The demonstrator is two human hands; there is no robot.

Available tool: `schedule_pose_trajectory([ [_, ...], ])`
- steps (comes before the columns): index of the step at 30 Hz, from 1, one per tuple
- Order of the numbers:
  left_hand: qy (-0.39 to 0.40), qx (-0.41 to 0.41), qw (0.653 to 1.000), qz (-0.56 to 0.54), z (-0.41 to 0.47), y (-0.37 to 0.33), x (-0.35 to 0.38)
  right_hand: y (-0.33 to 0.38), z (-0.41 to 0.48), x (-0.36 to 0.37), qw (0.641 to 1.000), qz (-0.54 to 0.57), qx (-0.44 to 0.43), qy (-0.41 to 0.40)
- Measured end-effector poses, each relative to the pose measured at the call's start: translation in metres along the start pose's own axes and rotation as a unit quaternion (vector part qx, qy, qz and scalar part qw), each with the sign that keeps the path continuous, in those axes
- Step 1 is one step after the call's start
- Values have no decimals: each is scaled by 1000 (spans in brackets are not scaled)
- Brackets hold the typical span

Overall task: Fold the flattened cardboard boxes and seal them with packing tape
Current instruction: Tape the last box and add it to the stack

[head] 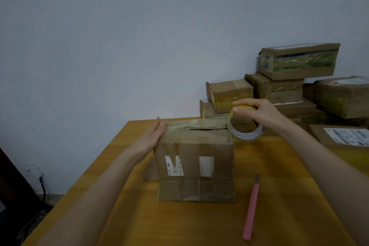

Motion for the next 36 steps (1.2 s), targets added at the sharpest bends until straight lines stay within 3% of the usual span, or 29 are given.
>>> schedule_pose_trajectory([
  [2, -18, -91, 986, -136, -2, 15, 8, -2, -4, 4, 1000, 16, 7, -16],
  [4, -32, -110, 989, -93, -3, 15, 8, -3, -7, 6, 999, 22, 12, -31],
  [6, -95, -23, 984, 146, -1, -4, -9, -3, -8, 4, 998, 25, 22, -48],
  [8, -147, 137, 931, 304, -13, -50, -5, -6, -11, 1, 997, 26, 34, -64],
  [10, -69, 229, 910, 339, -33, -90, 33, -4, -14, -1, 997, 32, 34, -66],
  [12, 24, 250, 884, 394, -45, -105, 79, -2, -17, -5, 997, 42, 26, -52],
  [16, 43, 287, 838, 462, -37, -100, 113, -31, -29, -17, 989, 85, 117, -41],
  [18, 36, 290, 837, 464, -31, -91, 111, -48, -36, -17, 984, 92, 150, -21],
  [24, 60, 285, 828, 479, -28, -84, 110, -39, -30, -25, 996, 35, 83, 0],
  [31, 49, 264, 827, 494, -24, -76, 101, -61, -44, -31, 996, -12, 87, 20],
  [34, -16, 222, 848, 481, -21, -61, 66, -74, -51, -19, 993, -14, 113, 23],
  [36, -85, 174, 880, 434, -13, -47, 36, -79, -52, -10, 993, -24, 112, 26],
])
Point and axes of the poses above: each hand's wrist, its own z-axis towards the middle knuckle, its own x-axis out of the palm, y = z × x, the point moved 8 cm from there along z, towards the middle knuckle, and after that the axes turned 14 degrees about -y, right-handed, at the moved point
